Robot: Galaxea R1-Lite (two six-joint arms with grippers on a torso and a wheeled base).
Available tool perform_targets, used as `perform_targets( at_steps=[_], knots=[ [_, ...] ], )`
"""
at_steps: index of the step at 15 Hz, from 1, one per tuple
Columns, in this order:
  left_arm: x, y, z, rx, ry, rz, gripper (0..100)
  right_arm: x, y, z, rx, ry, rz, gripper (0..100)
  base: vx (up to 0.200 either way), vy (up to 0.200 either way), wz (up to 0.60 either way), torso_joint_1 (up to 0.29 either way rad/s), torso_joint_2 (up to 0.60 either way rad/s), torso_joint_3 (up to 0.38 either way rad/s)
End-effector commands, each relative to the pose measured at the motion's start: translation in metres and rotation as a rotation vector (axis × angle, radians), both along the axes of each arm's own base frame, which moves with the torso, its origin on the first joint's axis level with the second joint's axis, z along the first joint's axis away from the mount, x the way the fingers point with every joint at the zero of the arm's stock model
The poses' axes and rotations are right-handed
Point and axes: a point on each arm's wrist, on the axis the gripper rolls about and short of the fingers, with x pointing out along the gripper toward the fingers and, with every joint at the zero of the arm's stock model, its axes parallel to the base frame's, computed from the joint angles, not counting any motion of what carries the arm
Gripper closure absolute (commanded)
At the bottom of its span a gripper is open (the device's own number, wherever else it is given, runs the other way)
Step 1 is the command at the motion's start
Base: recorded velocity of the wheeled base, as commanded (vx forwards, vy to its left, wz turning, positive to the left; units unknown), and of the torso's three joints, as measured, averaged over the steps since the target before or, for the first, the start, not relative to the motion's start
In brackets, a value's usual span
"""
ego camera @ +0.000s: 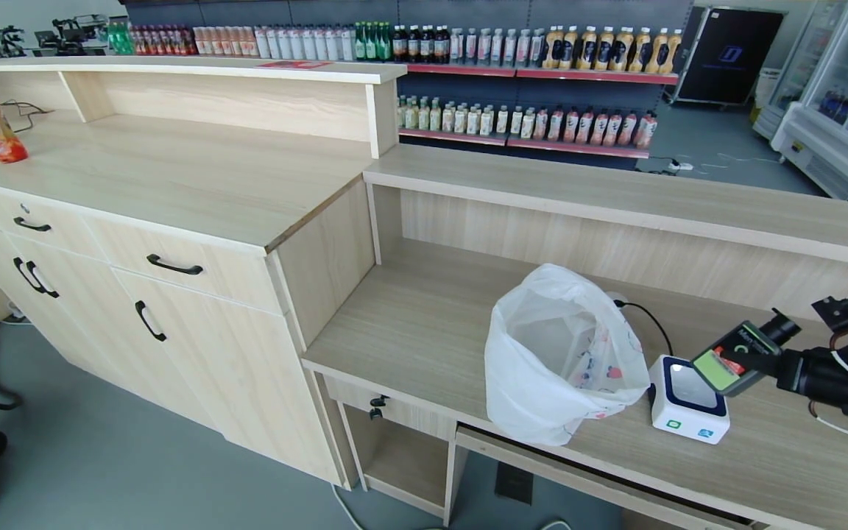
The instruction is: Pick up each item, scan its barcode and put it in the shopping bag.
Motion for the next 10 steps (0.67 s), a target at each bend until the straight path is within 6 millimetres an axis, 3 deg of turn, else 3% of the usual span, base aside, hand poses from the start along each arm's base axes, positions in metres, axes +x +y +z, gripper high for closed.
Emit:
perform_targets(
  at_steps=[1,3,4,6,7,10],
  knots=[
    [0.0,0.0,0.0,0.0,0.0,0.0,0,0.0,0.0,0.003,-0.005,-0.008,0.001,100,0.0,0.0,0.0,0.0,0.0,0.0],
    [0.0,0.0,0.0,0.0,0.0,0.0,0,-0.001,0.001,0.022,-0.038,-0.056,-0.01,100,0.0,0.0,0.0,0.0,0.0,0.0],
    [0.0,0.0,0.0,0.0,0.0,0.0,0,-0.009,0.004,0.051,-0.088,-0.133,-0.02,100,0.0,0.0,0.0,0.0,0.0,0.0],
    [0.0,0.0,0.0,0.0,0.0,0.0,0,-0.036,0.01,0.1,-0.252,-0.267,-0.099,100,0.0,0.0,0.0,0.0,0.0,0.0],
    [0.0,0.0,0.0,0.0,0.0,0.0,0,-0.062,0.012,0.12,-0.451,-0.32,-0.223,100,0.0,0.0,0.0,0.0,0.0,0.0],
    [0.0,0.0,0.0,0.0,0.0,0.0,0,-0.109,0.008,0.13,-0.874,-0.299,-0.426,100,0.0,0.0,0.0,0.0,0.0,0.0]
  ],
)
